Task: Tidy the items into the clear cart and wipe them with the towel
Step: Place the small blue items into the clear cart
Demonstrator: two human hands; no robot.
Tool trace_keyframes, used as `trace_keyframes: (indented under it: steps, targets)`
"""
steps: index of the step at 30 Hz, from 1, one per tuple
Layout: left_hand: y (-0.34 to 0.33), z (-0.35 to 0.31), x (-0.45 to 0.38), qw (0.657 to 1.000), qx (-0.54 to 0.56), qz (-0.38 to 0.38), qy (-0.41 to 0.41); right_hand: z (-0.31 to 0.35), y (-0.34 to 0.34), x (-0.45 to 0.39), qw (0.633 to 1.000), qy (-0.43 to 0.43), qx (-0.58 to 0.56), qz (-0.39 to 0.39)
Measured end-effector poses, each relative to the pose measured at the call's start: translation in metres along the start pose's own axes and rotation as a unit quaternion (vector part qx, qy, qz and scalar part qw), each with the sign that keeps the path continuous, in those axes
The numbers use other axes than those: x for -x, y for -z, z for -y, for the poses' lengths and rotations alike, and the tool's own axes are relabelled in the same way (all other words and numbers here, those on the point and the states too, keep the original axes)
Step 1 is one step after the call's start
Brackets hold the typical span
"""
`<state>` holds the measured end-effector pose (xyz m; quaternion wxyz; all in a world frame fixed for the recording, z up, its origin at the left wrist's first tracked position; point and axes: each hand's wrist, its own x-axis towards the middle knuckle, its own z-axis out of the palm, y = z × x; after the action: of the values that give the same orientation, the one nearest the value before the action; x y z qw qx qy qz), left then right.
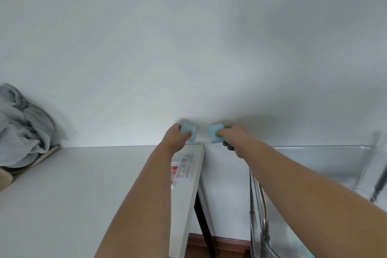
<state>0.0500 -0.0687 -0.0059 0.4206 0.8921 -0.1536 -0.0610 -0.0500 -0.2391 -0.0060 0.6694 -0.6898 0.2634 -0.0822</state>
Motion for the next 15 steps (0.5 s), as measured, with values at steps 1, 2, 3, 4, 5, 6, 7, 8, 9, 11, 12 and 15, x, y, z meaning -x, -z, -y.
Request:
trace_keyframes:
  steps: [1, 2, 3, 4, 5, 6, 7, 8, 9, 11, 12, 15]
  targets:
    - [0.000, -0.005, 0.007, 0.999, 0.044, 0.002, -0.011, 0.000, 0.005, 0.005, 1.000, 0.017, -0.023, -0.010]
    - [-0.002, -0.012, 0.014, 0.995, 0.096, 0.016, -0.016, 0.000, 0.010, 0.010, 0.998, 0.037, -0.047, -0.022]
    - [-0.005, -0.020, 0.023, 0.988, 0.150, 0.037, -0.018, 0.000, 0.015, 0.015, 0.995, 0.055, -0.071, -0.032]
    - [-0.009, -0.029, 0.032, 0.977, 0.203, 0.061, -0.016, 0.000, 0.021, 0.022, 0.992, 0.070, -0.093, -0.041]
    - [-0.014, -0.038, 0.041, 0.965, 0.250, 0.082, -0.014, 0.000, 0.027, 0.030, 0.989, 0.080, -0.110, -0.052]
    - [-0.021, -0.046, 0.050, 0.952, 0.290, 0.097, -0.012, 0.000, 0.033, 0.038, 0.986, 0.088, -0.126, -0.063]
    - [-0.029, -0.055, 0.057, 0.940, 0.323, 0.108, -0.012, 0.000, 0.040, 0.046, 0.982, 0.094, -0.146, -0.071]
    - [-0.037, -0.063, 0.064, 0.930, 0.350, 0.114, -0.013, 0.001, 0.048, 0.053, 0.978, 0.099, -0.170, -0.071]
    - [-0.045, -0.072, 0.071, 0.920, 0.373, 0.119, -0.016, 0.001, 0.056, 0.061, 0.973, 0.103, -0.196, -0.065]
    - [-0.062, -0.088, 0.084, 0.908, 0.400, 0.124, -0.026, 0.000, 0.072, 0.075, 0.967, 0.114, -0.219, -0.064]
    - [-0.070, -0.096, 0.090, 0.904, 0.407, 0.126, -0.032, -0.002, 0.081, 0.081, 0.966, 0.121, -0.214, -0.076]
    - [-0.093, -0.115, 0.109, 0.898, 0.415, 0.135, -0.048, -0.009, 0.106, 0.097, 0.961, 0.136, -0.216, -0.107]
